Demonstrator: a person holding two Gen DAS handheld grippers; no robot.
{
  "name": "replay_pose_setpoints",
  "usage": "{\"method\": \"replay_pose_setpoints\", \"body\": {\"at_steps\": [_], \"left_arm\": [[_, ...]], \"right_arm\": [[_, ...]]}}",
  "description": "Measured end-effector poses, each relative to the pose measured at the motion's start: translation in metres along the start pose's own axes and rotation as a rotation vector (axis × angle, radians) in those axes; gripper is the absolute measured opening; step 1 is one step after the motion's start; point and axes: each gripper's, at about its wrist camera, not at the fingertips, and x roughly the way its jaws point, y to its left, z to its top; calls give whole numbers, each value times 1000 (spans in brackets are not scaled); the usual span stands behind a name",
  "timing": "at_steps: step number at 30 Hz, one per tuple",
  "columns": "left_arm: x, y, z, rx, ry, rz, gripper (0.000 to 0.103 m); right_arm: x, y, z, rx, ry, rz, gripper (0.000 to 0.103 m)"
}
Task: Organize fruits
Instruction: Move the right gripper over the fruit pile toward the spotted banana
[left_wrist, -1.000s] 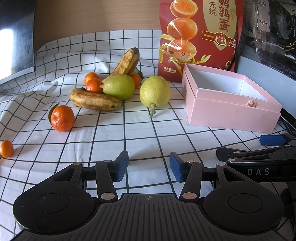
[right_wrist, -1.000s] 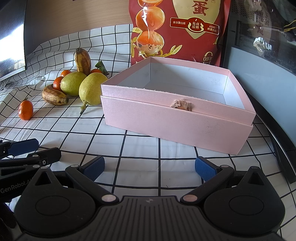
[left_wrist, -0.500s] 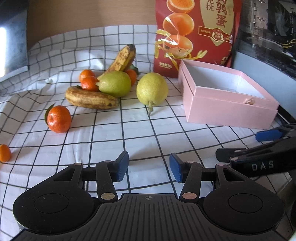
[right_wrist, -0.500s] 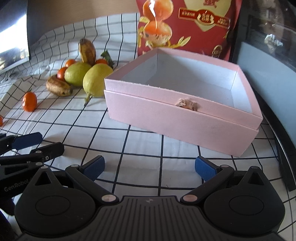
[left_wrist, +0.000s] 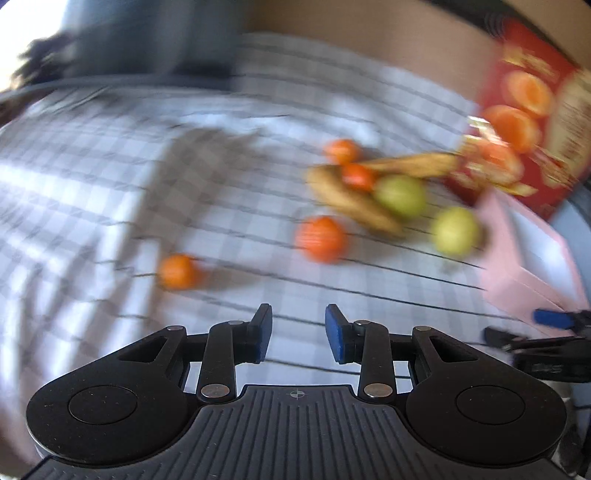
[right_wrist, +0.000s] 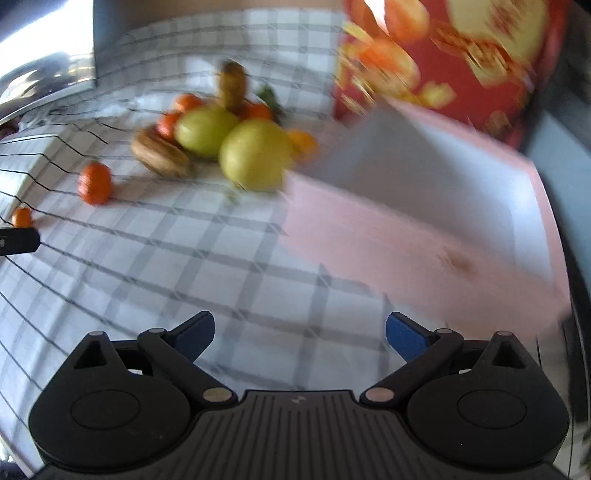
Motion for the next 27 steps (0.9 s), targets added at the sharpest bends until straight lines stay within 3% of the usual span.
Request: {"method": "replay_pose_setpoints", "body": {"at_steps": [3, 8, 12, 14, 16, 21, 25, 27], "left_arm": [[-2, 25, 14, -30, 53, 92, 35], [-7, 49, 25, -53, 67, 63, 35], [-12, 56, 27, -54, 59, 14, 35], [-15, 58, 27, -31, 22, -39, 35], [-15, 57, 28, -11, 14, -47, 35], [-16, 54, 29, 40, 11, -96, 35], [-16, 52, 32, 60, 3, -114, 35], [-17, 51, 34, 67, -2, -119, 35]], "right_arm": [[-3, 33, 32, -59, -46, 44, 99], [14, 78, 85, -158, -20, 119, 70], [22, 104, 125, -292, -94, 32, 69], [28, 107, 153, -314, -121, -7, 69], [37, 105, 179, -314, -129, -45, 69], [81, 84, 228, -263, -11, -131, 69], [110, 61, 236, -187, 139, -129, 69], [118, 54, 232, -184, 168, -129, 70]]}}
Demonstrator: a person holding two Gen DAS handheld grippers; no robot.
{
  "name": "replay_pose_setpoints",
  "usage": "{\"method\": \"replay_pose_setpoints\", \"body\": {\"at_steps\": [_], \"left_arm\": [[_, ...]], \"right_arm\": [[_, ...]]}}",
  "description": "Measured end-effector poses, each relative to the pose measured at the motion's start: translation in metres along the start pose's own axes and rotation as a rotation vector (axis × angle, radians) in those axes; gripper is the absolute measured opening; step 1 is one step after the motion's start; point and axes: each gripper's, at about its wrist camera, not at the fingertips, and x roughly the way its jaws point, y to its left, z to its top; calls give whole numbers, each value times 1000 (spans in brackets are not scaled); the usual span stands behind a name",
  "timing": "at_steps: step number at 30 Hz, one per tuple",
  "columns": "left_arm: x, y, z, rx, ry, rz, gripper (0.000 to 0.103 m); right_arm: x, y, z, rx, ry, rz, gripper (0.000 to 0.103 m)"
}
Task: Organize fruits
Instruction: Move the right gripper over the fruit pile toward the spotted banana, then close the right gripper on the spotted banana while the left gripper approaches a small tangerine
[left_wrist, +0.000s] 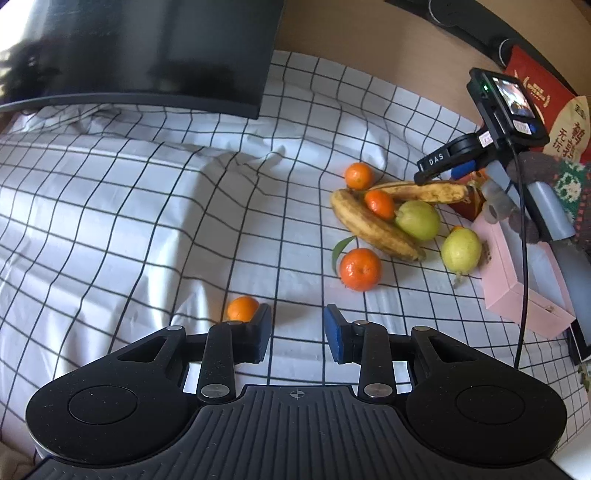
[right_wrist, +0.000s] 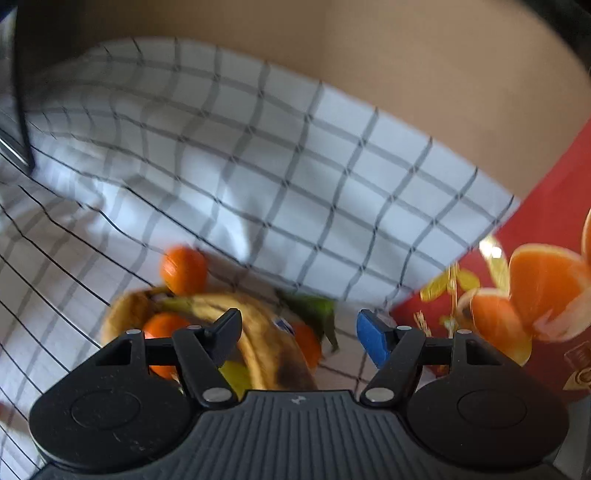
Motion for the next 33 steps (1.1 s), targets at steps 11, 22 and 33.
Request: {"method": "replay_pose_setpoints", "body": {"at_steps": [11, 22, 33], "left_arm": [[7, -12, 3, 26, 0, -30, 35], [12, 15, -8, -23, 27, -4, 35], [-9, 59, -7, -142, -35, 66, 35]], "right_arm": [[-13, 1, -28, -27, 76, 115, 34], [-33, -5, -36, -45, 77, 181, 29], [-70, -4, -5, -311, 166, 225, 51]]}}
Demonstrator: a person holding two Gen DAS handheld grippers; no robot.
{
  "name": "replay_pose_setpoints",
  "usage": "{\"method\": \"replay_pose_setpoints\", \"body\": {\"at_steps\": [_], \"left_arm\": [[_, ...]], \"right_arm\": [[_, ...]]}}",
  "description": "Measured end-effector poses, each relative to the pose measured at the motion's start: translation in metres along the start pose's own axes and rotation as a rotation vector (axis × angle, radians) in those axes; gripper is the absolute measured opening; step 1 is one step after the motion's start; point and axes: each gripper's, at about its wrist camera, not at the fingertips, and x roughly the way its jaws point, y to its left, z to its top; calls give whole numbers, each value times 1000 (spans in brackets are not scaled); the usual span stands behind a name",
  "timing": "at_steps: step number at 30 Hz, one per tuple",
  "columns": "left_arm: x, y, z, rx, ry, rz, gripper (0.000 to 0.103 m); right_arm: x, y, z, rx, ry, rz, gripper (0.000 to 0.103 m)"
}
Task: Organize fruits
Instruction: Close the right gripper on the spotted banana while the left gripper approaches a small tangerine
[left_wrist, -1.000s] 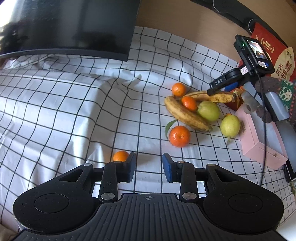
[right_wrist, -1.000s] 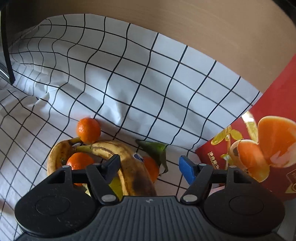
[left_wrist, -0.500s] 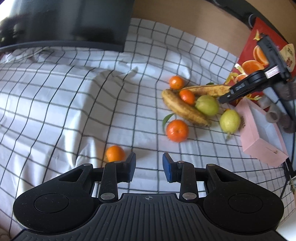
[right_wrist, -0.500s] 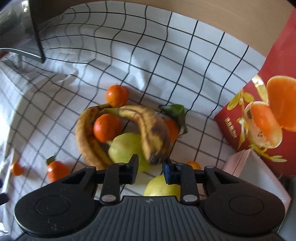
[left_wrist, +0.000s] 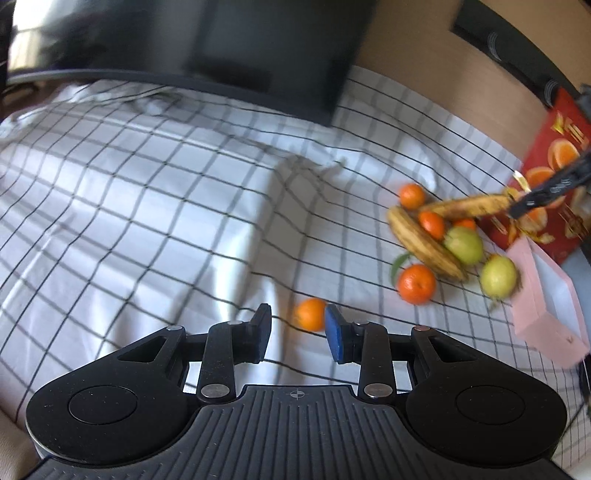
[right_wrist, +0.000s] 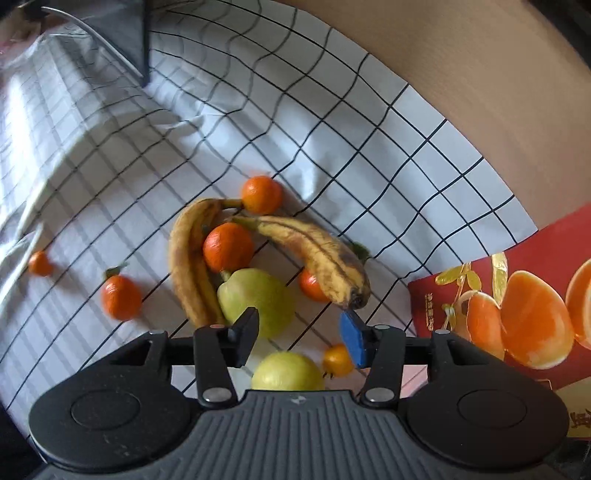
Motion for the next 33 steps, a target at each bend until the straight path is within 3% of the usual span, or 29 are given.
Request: {"method": "replay_pose_setpoints", "body": {"at_steps": [2, 6, 10, 14, 19, 23, 26, 28, 31, 33], "left_arm": [[4, 6, 1, -22, 4, 15, 35], [14, 7, 6, -29, 16, 29, 35], [14, 4, 6, -26, 4, 21, 35], [10, 10, -1, -64, -6, 44, 35], [6, 23, -14, -137, -3, 91, 35], [8, 29, -17, -201, 8, 97, 35], [12, 18, -13, -137, 25, 107, 35], [11, 11, -10, -97, 12, 122, 35], [9, 4, -5, -75, -3, 125, 35], [10, -1, -2, -46, -11, 121, 35]], "right_arm": [[-9, -7, 8, 19, -30, 39, 53], [4, -15, 41, 11, -58, 13, 59], [57, -12, 76, -17, 58, -6, 59], [100, -13, 88, -50, 152, -42, 59], [112, -20, 83, -31, 189, 50, 56], [107, -25, 74, -26, 156, 105, 54], [124, -33, 70, 30, 185, 103, 52], [119, -33, 64, 39, 139, 101, 50], [101, -33, 49, 69, 85, 115, 36], [81, -34, 35, 108, 31, 118, 35]]}}
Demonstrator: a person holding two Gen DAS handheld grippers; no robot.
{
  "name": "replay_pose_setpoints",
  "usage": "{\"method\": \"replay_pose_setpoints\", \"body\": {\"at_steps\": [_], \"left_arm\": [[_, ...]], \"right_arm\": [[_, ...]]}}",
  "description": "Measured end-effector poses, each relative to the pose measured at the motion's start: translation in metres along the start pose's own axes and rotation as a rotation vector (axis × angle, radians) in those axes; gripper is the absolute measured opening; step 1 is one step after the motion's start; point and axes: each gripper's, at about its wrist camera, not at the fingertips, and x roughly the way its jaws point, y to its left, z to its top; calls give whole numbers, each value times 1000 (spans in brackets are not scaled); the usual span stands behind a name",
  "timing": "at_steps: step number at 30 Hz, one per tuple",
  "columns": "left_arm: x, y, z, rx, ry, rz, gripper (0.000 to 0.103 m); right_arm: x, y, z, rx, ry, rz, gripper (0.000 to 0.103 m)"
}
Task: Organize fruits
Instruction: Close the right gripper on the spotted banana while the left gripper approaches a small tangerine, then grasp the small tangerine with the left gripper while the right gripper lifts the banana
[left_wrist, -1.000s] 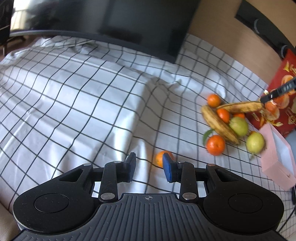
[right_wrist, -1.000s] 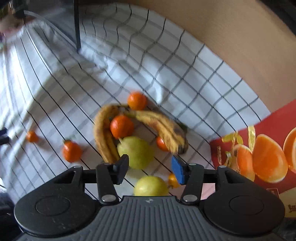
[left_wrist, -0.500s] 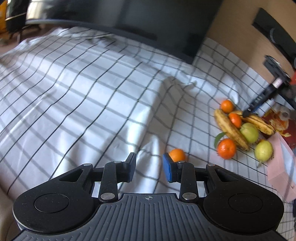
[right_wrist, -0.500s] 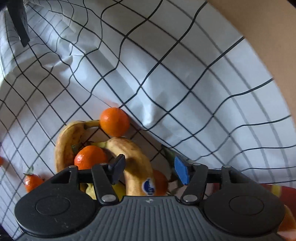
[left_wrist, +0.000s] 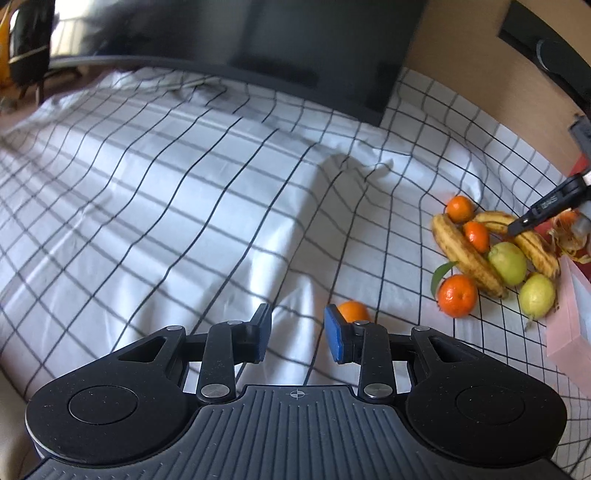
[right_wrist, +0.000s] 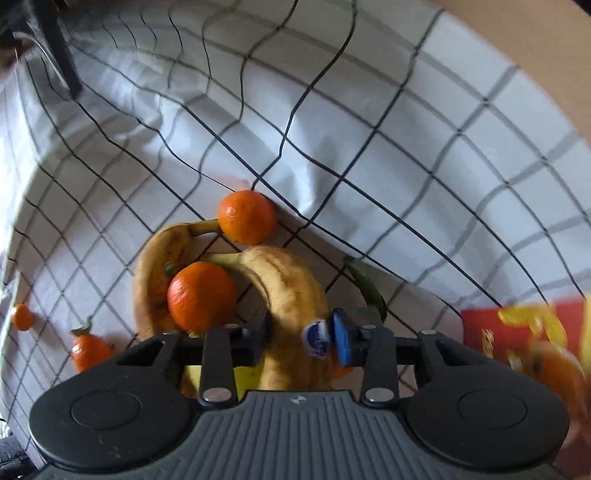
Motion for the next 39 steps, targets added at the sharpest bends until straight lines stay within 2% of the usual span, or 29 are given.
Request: {"method": "replay_pose_setpoints", "body": {"at_steps": [5, 9, 13, 16, 22, 27, 33, 39], "left_arm": [[10, -15, 6, 90, 12, -49, 35], [23, -27, 8, 124, 32, -67, 35], [31, -38, 8, 151, 46, -82, 35], [28, -46, 7, 199, 23, -92, 35], [26, -79, 7, 336, 20, -221, 35], [32, -96, 5, 376, 58, -263, 39], [28, -64, 9, 385, 27, -125, 38], [32, -51, 6, 463, 71, -97, 38]], "right_arm": [[-40, -11, -44, 154, -120, 125, 35], [-57, -3, -79, 252, -189, 203, 35], [-58, 11, -119, 318, -188, 264, 35], [-47, 17, -151, 379, -158, 308, 35], [-26, 37, -209, 466, -118, 325, 35], [-20, 50, -233, 521, -171, 270, 35], [-15, 70, -232, 488, -226, 163, 35], [-19, 93, -230, 412, -286, 33, 37]]}}
